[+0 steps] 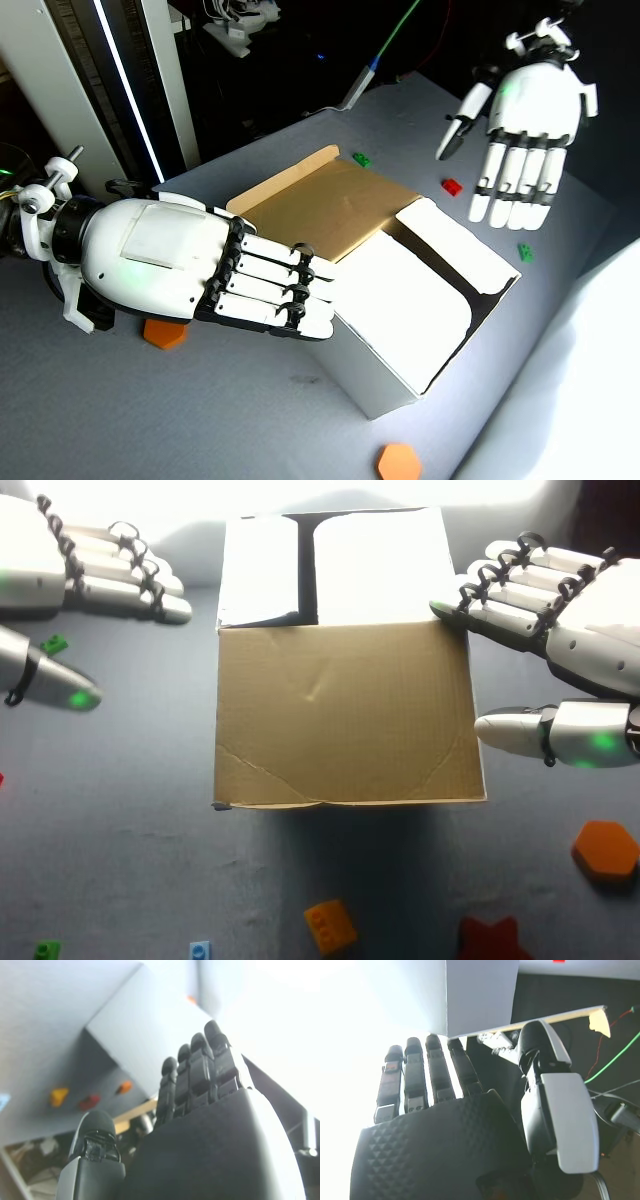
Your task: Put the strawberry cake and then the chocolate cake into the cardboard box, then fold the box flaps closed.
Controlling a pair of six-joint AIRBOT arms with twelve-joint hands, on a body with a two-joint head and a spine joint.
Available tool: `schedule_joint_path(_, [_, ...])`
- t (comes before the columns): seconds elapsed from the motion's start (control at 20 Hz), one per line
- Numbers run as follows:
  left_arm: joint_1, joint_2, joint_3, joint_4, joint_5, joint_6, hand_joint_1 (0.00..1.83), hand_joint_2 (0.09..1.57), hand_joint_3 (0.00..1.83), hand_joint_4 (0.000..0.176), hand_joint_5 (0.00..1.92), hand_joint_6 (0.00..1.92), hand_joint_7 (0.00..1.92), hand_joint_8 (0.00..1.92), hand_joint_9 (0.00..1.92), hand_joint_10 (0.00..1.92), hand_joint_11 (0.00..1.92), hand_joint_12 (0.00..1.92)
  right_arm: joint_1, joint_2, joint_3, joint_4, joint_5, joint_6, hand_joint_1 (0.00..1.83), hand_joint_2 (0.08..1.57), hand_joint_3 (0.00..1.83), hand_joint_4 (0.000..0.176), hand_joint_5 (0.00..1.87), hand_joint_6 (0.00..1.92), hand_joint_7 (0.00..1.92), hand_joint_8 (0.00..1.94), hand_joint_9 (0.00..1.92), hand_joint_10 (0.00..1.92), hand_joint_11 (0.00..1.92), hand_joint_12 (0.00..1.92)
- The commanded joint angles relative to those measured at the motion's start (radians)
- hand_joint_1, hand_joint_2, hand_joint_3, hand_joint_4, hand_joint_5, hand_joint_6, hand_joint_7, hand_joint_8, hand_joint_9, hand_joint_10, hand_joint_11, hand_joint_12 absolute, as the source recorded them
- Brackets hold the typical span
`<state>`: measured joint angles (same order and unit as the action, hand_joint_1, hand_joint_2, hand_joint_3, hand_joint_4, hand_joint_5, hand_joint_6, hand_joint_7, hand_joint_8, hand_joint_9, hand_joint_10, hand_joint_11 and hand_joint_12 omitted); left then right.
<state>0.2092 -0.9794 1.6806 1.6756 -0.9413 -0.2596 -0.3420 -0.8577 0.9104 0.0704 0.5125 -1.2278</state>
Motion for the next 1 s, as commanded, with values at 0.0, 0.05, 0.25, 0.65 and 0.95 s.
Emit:
schedule_joint_path(0.0, [0.007, 0.018, -0.002, -0.069, -0.009, 0.012, 0.00, 1.28, 0.00, 0.016, 0.09, 0.00, 0.09, 0.00, 0.10, 0.00, 0.00, 0.44, 0.007, 0.025, 0.001, 0.004, 0.110, 0.020, 0.00, 1.28, 0.01, 0.000, 0.06, 0.00, 0.07, 0.00, 0.04, 0.00, 0.00, 0.00])
schedule_joint_path(0.05, [0.029, 0.026, -0.017, -0.073, -0.012, 0.025, 0.00, 1.29, 0.00, 0.014, 0.09, 0.00, 0.09, 0.00, 0.10, 0.00, 0.00, 0.44, 0.014, 0.039, -0.001, 0.004, 0.117, 0.052, 0.00, 1.28, 0.01, 0.000, 0.06, 0.01, 0.08, 0.01, 0.05, 0.01, 0.00, 0.00])
schedule_joint_path(0.25, [0.120, 0.059, -0.105, -0.098, -0.019, 0.077, 0.00, 1.28, 0.00, 0.015, 0.08, 0.00, 0.09, 0.00, 0.11, 0.00, 0.00, 0.50, 0.046, 0.120, -0.011, 0.038, 0.165, 0.179, 0.00, 1.27, 0.00, 0.000, 0.06, 0.00, 0.10, 0.01, 0.06, 0.01, 0.00, 0.00])
schedule_joint_path(0.65, [0.256, 0.120, -0.321, -0.182, 0.006, 0.172, 0.00, 1.30, 0.00, 0.016, 0.05, 0.00, 0.09, 0.00, 0.08, 0.00, 0.00, 0.39, 0.107, 0.326, -0.064, 0.228, -0.023, 0.275, 0.00, 1.26, 0.00, 0.000, 0.07, 0.01, 0.09, 0.01, 0.07, 0.01, 0.00, 0.00])
schedule_joint_path(0.95, [0.270, 0.122, -0.442, -0.182, 0.036, 0.206, 0.00, 1.30, 0.00, 0.020, 0.07, 0.00, 0.10, 0.00, 0.11, 0.01, 0.00, 0.39, 0.137, 0.371, -0.070, 0.228, -0.100, 0.286, 0.00, 1.28, 0.00, 0.000, 0.06, 0.01, 0.08, 0.00, 0.05, 0.00, 0.00, 0.00])
